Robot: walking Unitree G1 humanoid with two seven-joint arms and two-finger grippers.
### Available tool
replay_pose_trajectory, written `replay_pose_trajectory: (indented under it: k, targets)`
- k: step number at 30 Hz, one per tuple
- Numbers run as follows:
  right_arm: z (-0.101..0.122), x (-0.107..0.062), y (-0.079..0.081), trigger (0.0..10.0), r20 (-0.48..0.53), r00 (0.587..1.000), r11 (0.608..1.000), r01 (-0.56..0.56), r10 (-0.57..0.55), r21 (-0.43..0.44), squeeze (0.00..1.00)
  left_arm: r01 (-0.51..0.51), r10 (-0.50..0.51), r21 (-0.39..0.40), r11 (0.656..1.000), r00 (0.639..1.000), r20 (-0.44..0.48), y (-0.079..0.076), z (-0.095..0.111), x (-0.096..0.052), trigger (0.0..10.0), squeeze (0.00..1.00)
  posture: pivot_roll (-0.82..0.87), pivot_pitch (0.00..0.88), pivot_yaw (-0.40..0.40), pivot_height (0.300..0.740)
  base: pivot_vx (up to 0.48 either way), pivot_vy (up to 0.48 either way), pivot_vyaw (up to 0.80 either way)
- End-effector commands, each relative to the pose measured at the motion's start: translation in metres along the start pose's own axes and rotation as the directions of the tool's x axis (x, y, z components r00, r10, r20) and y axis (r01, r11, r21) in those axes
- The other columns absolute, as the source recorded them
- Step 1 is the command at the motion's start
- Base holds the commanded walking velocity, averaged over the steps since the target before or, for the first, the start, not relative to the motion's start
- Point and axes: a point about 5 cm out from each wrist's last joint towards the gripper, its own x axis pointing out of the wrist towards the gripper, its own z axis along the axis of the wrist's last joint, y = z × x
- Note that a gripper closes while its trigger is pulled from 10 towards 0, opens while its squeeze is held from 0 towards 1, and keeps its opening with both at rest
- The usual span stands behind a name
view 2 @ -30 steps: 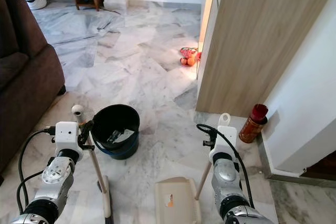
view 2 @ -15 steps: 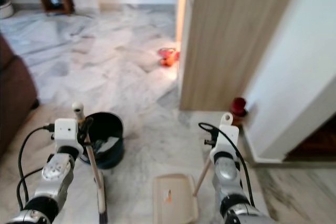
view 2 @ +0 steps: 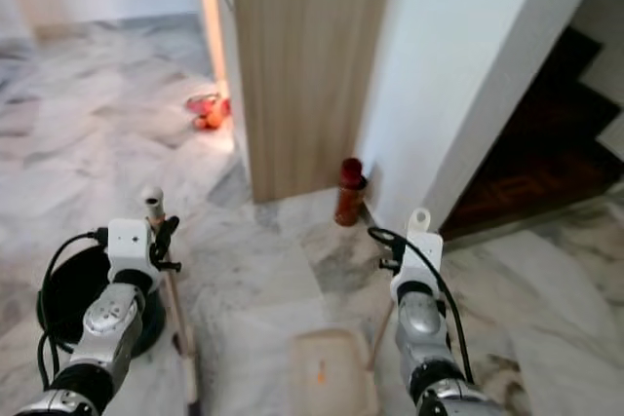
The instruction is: Sweep floor
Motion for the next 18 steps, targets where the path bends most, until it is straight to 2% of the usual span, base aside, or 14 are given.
replay_pose_trajectory:
  k: [1,18]
  targets:
    - [0.0044,0.0016,-0.0013,10.0,0.019,1.000,1.000,0.007,-0.007,0.021,0.00,0.019,-0.019,0.000,1.000,0.999,0.032,-0.0064,0.0070,0.0043,10.0,0.00,0.10,0.000,-0.004,0.740,0.000,0.000,-0.79]
    - [0.0021,0.0005,0.0000,10.0,0.011,1.000,1.000,-0.003,0.003,0.010,0.00,0.024,-0.024,0.005,1.000,0.999,0.026,-0.0064,0.0056,0.0040,10.0,0.00,0.10,0.000,-0.009,0.740,0.000,0.000,-0.79]
